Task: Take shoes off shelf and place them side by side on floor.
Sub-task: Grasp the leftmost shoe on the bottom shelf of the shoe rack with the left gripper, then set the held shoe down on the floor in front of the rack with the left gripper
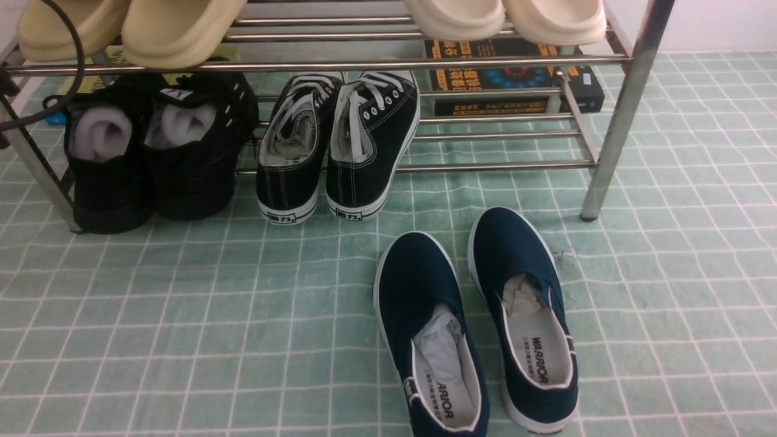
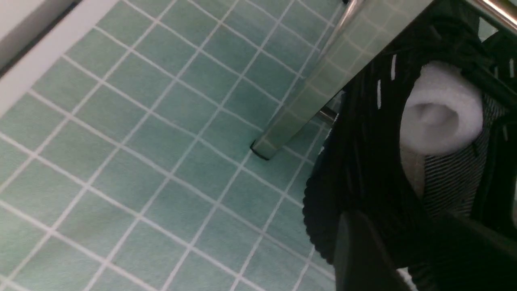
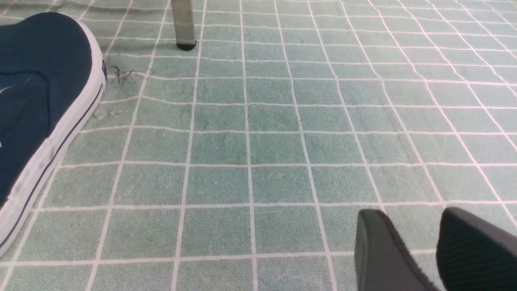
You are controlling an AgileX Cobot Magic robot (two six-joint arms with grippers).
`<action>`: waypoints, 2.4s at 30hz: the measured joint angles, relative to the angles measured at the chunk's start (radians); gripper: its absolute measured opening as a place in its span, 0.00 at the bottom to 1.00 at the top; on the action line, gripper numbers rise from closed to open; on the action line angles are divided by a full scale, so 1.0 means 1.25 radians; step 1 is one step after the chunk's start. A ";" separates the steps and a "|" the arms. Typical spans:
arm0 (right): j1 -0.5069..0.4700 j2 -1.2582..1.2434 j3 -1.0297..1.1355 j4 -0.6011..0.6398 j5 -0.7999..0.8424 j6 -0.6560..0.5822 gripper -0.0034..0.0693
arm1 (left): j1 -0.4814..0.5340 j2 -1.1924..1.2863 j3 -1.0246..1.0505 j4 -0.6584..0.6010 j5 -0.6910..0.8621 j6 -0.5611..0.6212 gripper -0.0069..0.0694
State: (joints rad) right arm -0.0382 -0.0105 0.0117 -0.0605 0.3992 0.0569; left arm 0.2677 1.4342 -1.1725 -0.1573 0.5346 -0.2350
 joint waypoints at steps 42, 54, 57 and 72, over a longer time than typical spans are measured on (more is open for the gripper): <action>0.000 0.000 0.000 0.000 0.000 0.000 0.37 | -0.040 0.136 -0.001 -0.230 -0.066 0.165 0.12; 0.000 0.000 0.000 0.000 0.000 0.000 0.37 | -0.040 -0.114 0.000 0.047 0.155 -0.021 0.12; 0.000 0.000 0.000 0.000 0.000 0.000 0.37 | -0.040 -0.179 0.000 0.118 0.203 -0.080 0.12; 0.000 0.000 0.000 0.000 0.000 0.000 0.37 | -0.040 -0.342 0.216 0.190 0.195 -0.138 0.12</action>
State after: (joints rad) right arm -0.0382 -0.0105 0.0117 -0.0605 0.3992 0.0569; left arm 0.2174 1.0063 -0.9031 0.0804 0.7784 -0.4079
